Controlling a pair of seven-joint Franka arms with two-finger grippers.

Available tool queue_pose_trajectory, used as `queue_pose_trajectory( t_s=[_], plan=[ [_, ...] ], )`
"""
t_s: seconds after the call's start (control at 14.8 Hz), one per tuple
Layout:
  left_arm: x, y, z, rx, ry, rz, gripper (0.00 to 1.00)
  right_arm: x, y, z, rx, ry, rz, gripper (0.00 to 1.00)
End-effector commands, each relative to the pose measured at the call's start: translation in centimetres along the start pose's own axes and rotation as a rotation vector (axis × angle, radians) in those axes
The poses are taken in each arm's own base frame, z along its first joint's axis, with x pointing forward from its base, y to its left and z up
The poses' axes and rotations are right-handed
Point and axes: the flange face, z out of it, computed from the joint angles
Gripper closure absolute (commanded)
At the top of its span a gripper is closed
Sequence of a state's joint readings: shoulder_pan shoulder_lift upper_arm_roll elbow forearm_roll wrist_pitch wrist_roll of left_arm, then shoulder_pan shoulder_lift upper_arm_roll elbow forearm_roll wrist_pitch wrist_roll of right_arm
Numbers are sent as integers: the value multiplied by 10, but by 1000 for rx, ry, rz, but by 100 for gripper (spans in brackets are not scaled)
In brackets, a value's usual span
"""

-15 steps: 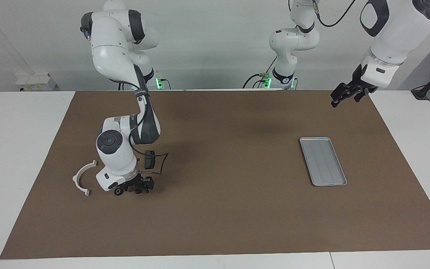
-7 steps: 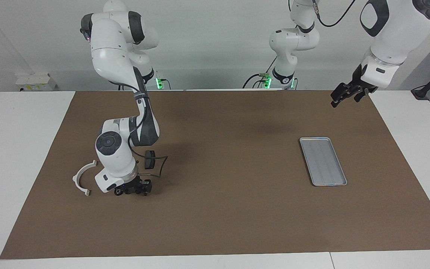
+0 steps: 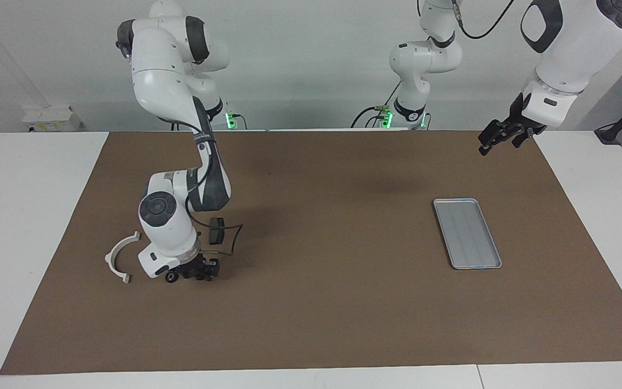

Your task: Pick bearing gear from pile to tray

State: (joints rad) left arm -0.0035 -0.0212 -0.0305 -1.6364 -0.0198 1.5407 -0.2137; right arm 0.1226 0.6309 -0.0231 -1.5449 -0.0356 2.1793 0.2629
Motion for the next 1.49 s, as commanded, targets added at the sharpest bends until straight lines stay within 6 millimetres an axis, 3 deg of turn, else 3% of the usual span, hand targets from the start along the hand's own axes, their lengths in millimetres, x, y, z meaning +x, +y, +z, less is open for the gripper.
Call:
queue_pose_trajectory(
  t_s=[0.0, 0.27, 0.68, 0.81, 0.95, 1.15, 1.28, 1.42],
  plan=[
    [-3, 0, 0, -3, -9, 8, 0, -2, 5, 3, -7, -24, 22, 44],
    [-3, 0, 0, -3, -9, 8, 0, -1, 5, 3, -3, -16, 23, 99],
    [-3, 0, 0, -4, -9, 8, 0, 1, 8, -2, -14, -14, 10, 100],
    [-3, 0, 0, -3, -9, 8, 0, 3, 7, -38, -28, -42, 0, 100],
    [-3, 0, 0, -4, -9, 8, 0, -2, 0, -105, -42, -90, -29, 100],
    [-3, 0, 0, -4, -9, 8, 0, -30, -26, -186, -41, -125, -68, 100],
    [-3, 0, 0, -4, -9, 8, 0, -65, -65, -230, -32, -131, -79, 100],
    [-3, 0, 0, -4, -9, 8, 0, -101, -114, -261, 14, -138, 42, 100]
  ],
)
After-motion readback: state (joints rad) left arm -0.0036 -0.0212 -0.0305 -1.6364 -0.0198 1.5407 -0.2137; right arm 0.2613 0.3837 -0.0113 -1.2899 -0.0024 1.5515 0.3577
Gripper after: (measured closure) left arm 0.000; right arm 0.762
